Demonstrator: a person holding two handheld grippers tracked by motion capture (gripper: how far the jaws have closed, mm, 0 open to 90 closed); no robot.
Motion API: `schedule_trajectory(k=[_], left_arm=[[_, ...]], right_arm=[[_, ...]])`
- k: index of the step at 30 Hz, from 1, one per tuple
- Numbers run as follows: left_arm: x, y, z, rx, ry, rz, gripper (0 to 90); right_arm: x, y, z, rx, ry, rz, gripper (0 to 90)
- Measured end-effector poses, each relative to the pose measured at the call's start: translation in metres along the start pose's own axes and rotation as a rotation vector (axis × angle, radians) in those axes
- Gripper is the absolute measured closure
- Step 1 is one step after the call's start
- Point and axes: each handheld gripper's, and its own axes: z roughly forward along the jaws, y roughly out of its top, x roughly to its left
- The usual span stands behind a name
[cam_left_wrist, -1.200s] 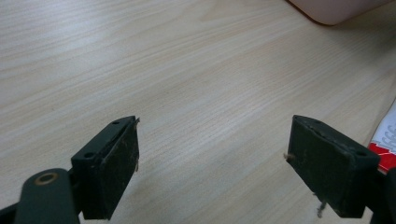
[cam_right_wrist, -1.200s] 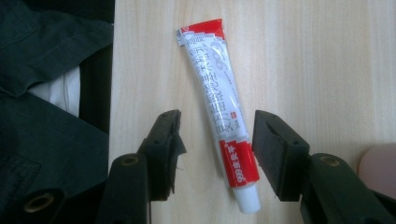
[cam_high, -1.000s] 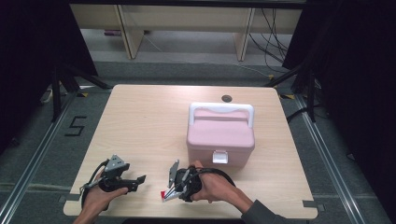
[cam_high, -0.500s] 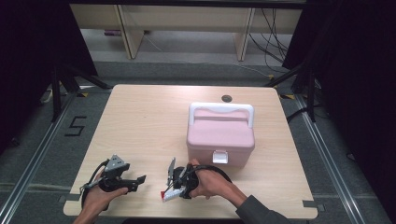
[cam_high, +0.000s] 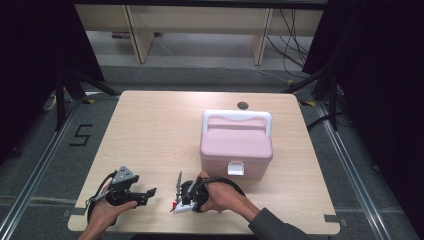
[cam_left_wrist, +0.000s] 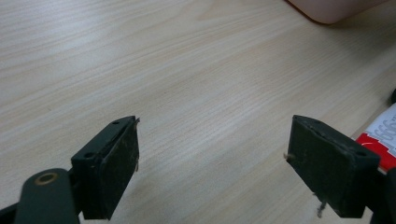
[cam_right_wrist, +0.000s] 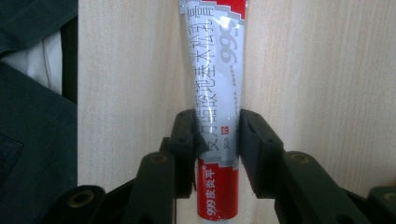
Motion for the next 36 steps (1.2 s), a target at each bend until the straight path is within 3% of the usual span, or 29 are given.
schedule_trajectory(k=[3, 4, 9, 14, 15, 18, 23, 28, 30, 34, 35, 36], left_arm=[[0.0, 0.0, -0.001, 0.01, -0.009, 0.01, 16.3], [0.0, 0.0, -0.001, 0.007, -0.006, 0.003, 16.3], [0.0, 0.0, -0.001, 0.012, -0.008, 0.011, 16.3], [0.001, 0.0, -0.001, 0.017, -0.01, 0.014, 16.3], [0.0, 0.0, -0.001, 0.014, -0.007, 0.008, 16.3], [0.0, 0.0, -0.001, 0.013, -0.006, 0.007, 16.3], [0.001, 0.0, -0.001, 0.016, -0.006, 0.009, 16.3], [0.0, -0.001, 0.0, 0.003, -0.002, 0.003, 16.3], [0.0, -0.001, 0.0, 0.005, -0.001, 0.003, 16.3], [0.0, -0.001, 0.0, 0.002, -0.001, 0.002, 16.3], [0.0, -0.001, 0.0, 0.006, 0.0, 0.004, 16.3], [0.0, -0.001, 0.0, 0.006, 0.0, 0.004, 16.3]], right_arm=[[0.003, 0.0, -0.001, 0.012, -0.002, 0.012, 68.8], [0.002, -0.001, -0.002, 0.007, -0.009, -0.009, 68.9], [0.003, -0.006, -0.01, 0.003, -0.008, 0.024, 69.1], [0.001, -0.014, -0.018, -0.028, -0.044, 0.016, 69.1], [0.004, -0.015, -0.022, -0.02, -0.038, 0.049, 69.1], [0.004, -0.023, -0.027, -0.041, -0.051, 0.039, 69.1], [0.009, -0.041, -0.035, -0.041, -0.049, 0.081, 69.1], [0.01, -0.054, -0.039, -0.064, -0.06, 0.059, 69.1], [0.016, -0.066, -0.045, -0.063, -0.059, 0.11, 69.1], [0.018, -0.079, -0.049, -0.079, -0.065, 0.113, 69.1], [0.021, -0.088, -0.051, -0.068, -0.067, 0.147, 69.1], [0.021, -0.088, -0.051, -0.068, -0.067, 0.147, 69.1]])
